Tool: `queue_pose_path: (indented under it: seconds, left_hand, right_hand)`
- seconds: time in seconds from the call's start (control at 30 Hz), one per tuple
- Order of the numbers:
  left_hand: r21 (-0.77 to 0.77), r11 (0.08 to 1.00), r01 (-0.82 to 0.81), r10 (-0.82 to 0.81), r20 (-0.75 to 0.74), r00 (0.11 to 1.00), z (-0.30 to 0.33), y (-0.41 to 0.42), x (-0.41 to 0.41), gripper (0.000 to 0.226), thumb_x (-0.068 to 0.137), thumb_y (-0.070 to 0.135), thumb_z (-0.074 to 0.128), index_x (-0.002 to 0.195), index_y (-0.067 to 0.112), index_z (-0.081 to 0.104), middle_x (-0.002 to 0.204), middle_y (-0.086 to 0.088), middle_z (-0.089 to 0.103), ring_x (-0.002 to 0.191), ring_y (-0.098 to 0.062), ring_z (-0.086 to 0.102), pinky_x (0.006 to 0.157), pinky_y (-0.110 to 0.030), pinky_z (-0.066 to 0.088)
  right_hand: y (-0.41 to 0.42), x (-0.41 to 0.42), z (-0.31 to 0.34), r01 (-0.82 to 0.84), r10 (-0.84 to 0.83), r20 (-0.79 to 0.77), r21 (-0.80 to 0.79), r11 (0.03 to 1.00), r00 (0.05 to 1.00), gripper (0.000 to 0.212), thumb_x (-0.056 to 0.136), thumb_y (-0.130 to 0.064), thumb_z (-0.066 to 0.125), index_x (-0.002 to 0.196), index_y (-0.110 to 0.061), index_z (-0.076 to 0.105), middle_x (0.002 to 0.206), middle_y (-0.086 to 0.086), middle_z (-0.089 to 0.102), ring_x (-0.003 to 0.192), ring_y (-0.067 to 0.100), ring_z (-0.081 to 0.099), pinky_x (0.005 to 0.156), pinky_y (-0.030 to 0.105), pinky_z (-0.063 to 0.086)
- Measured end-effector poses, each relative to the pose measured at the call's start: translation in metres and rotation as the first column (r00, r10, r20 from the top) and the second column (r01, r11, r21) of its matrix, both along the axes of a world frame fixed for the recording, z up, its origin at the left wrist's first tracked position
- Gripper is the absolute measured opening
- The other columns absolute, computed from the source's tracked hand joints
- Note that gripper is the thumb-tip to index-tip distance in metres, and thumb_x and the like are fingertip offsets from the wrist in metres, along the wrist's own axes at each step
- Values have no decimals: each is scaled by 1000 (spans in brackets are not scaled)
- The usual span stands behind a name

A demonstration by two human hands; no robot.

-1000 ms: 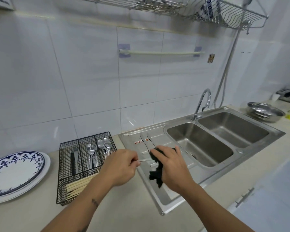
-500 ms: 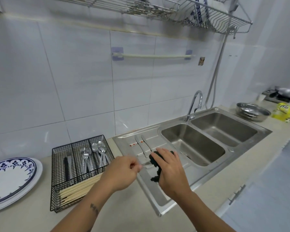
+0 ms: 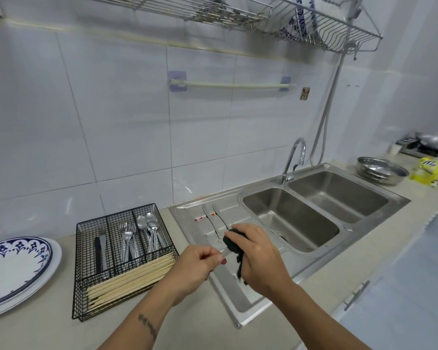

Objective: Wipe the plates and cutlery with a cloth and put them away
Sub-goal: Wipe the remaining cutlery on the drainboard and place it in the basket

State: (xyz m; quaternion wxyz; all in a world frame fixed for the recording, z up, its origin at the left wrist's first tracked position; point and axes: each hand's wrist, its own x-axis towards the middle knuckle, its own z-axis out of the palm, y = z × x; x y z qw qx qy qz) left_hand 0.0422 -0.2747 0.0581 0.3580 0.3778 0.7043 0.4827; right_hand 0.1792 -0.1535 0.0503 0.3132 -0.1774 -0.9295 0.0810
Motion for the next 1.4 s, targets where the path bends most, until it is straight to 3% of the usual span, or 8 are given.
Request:
queue_pose_path:
  seconds: [0.2,0.43,0.67,0.8,0.9,1.03,1.2,1.4]
  left_hand:
    - [40,973,-229,230,-34,972,-18,0,-1,15,95,17,65,81,18,72,66,5,51,63,-11,45,60,-26,37]
    - [31,879,-476,462,193,866,-12,19,-2,15,92,6,66,78,13,69,71,-2,67,70,-21,64,72,-40,56]
    - [10,792,-610,532,478,699,2,45,3,10,88,-4,62,87,6,66,78,-11,70,69,-22,66,68,-34,55]
    - [9,776,-630,482,637,602,7,42,-5,13,91,-6,56,90,7,60,77,-13,65,64,-21,64,61,-28,55]
    - [25,834,-552,378,702,603,9,38,-4,15,93,-5,53,92,7,63,78,-11,64,69,-21,65,65,-29,56]
    - [129,875,-466,255,696,671,11,38,-4,8,93,-3,61,92,4,64,78,-12,68,74,-24,70,70,-31,60]
    - [174,846,-505,327,579,747,-1,32,-10,5,90,3,69,88,-1,68,75,-15,72,70,-22,73,62,-27,60]
    - [91,811,-578,427,582,692,-6,32,-21,23,92,19,70,90,-4,70,74,-14,73,66,-20,72,61,-29,57]
  right_hand:
    - [34,14,2,236,-267,-93,-257,937,959,55,78,-5,39,127,-18,63,125,-5,59,112,18,53,96,43,49]
    - [2,-8,2,69,-139,-169,-363,929,976,59,78,-9,34,129,-21,60,127,-12,53,96,23,64,89,41,53]
    - [-27,-19,-29,126,-160,-101,-287,950,982,60,81,-2,38,138,-15,54,141,1,49,127,16,43,106,10,27]
    - [-17,-8,-41,160,-193,-129,-227,961,973,64,75,11,52,130,-22,49,131,-7,44,109,22,52,86,34,54]
    - [-15,-14,-34,175,-192,-145,-123,977,971,69,69,14,59,129,-18,51,125,-2,50,106,22,51,91,36,50]
    - [-5,-20,-24,179,-192,-136,-99,979,972,47,80,-11,44,123,-19,60,111,0,62,94,23,56,88,35,44]
    - [8,-18,-21,201,-225,-159,-156,967,961,47,83,-15,36,119,-20,65,109,-3,65,93,21,57,82,38,50]
    - [-16,-35,-29,107,-99,-108,72,992,989,56,79,-1,52,133,-17,55,134,3,55,123,20,51,108,45,37]
